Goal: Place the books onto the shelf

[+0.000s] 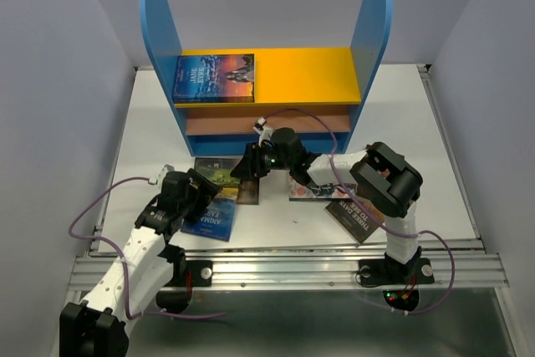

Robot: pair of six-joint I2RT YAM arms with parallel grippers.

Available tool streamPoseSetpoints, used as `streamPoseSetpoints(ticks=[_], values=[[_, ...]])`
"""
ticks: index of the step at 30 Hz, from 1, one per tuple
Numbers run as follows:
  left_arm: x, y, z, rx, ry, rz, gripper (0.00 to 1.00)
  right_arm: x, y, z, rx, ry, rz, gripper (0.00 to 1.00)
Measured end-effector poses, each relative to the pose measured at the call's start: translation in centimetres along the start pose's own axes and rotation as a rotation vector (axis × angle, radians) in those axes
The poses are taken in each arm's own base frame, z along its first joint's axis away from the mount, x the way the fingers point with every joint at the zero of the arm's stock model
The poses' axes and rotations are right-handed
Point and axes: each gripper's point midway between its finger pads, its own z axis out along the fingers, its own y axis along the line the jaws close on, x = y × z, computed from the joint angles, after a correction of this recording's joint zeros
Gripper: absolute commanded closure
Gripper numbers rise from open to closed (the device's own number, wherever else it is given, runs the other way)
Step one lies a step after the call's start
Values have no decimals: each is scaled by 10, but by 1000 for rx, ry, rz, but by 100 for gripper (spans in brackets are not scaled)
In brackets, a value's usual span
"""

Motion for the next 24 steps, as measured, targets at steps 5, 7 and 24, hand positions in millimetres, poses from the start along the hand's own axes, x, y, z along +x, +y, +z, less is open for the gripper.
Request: streamPoseSetpoints(ticks=[5,7,24], values=[[0,0,0,-2,-1,0,5,-4,5,4,-39,-26,18,50],[0,0,0,-3,-1,0,5,-5,6,5,-46,-31,25,54],[-1,-4,-3,23,-4,21,1,-12,9,8,31,-100,130,99]])
